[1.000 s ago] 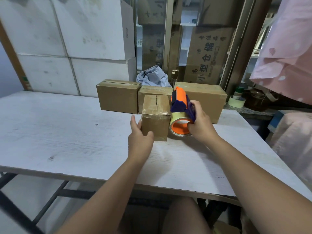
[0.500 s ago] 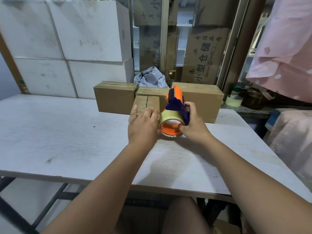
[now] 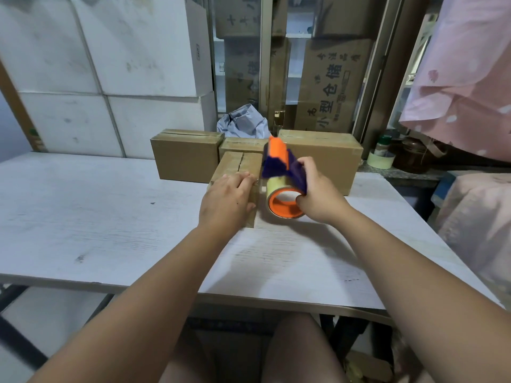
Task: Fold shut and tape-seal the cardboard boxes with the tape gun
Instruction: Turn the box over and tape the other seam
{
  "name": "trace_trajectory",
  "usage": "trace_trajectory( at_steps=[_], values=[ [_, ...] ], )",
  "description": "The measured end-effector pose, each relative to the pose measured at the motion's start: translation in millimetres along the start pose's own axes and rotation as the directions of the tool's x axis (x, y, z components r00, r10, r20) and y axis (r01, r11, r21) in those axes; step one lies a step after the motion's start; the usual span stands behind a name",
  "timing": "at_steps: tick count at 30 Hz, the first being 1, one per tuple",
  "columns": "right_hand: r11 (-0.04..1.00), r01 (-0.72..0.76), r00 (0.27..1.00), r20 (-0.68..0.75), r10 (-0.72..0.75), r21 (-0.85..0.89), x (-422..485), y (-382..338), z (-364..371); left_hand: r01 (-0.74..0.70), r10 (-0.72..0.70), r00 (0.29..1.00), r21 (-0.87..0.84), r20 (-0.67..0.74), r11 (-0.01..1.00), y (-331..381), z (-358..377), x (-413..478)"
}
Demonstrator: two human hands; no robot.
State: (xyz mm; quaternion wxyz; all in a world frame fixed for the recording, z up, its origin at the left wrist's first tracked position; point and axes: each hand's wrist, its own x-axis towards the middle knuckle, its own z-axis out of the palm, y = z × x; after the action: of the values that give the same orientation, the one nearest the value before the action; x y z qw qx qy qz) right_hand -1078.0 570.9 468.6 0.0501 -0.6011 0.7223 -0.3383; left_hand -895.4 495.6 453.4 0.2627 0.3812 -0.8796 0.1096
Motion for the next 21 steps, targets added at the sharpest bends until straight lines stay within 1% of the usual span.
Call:
trace_trajectory(
  at_steps=[2, 6, 7, 8, 10, 11, 12, 13, 16, 19, 21],
  values=[
    [0.996, -0.011, 1.000, 0.005, 0.011, -0.092, -4, 5, 4, 0.009, -0.009, 1.000, -0.002, 0.003, 1.000, -1, 1, -1],
    [0.990, 0.005, 0.999, -0.050, -0.012, -0.144, -4, 2, 5, 0.022, -0.022, 1.000, -0.015, 0.005, 1.000, -3, 2, 0],
    [0.997, -0.012, 0.998, -0.061, 0.008, -0.077, -4, 3, 3, 0.034, -0.034, 0.999, -0.025, 0.005, 0.999, -3, 2, 0],
    [0.998, -0.050, 0.996, -0.067, 0.053, 0.045, -4, 3, -1, 0.042, -0.042, 0.999, -0.030, 0.007, 0.999, -3, 2, 0],
    [0.939, -0.149, 0.983, -0.055, 0.174, 0.309, -4, 7, -7, 0.044, -0.044, 0.999, -0.024, 0.011, 0.999, -1, 2, 0],
    [0.914, -0.178, 0.977, -0.047, 0.209, 0.365, -5, 8, -10, 0.043, -0.043, 0.999, -0.022, 0.015, 0.999, 0, 2, 1],
    [0.907, -0.192, 0.974, -0.037, 0.222, 0.374, -6, 10, -11, 0.042, -0.042, 0.999, -0.022, 0.019, 0.999, 0, 1, 3],
    [0.919, -0.190, 0.976, -0.033, 0.214, 0.346, -9, 11, -12, 0.046, -0.046, 0.999, -0.024, 0.026, 0.999, 0, 1, 3],
    [0.989, -0.125, 0.992, -0.021, 0.127, 0.078, -17, 15, -10, 0.056, -0.055, 0.998, -0.033, 0.037, 0.998, -1, 0, 3],
    [0.993, -0.110, 0.994, -0.008, 0.110, -0.050, -21, 17, -11, 0.043, -0.042, 0.999, -0.046, 0.031, 0.998, -2, 1, 2],
    [0.971, -0.091, 0.996, -0.011, 0.090, -0.220, -20, 14, -13, 0.059, -0.057, 0.998, -0.062, 0.027, 0.996, -3, 1, 2]
  ],
)
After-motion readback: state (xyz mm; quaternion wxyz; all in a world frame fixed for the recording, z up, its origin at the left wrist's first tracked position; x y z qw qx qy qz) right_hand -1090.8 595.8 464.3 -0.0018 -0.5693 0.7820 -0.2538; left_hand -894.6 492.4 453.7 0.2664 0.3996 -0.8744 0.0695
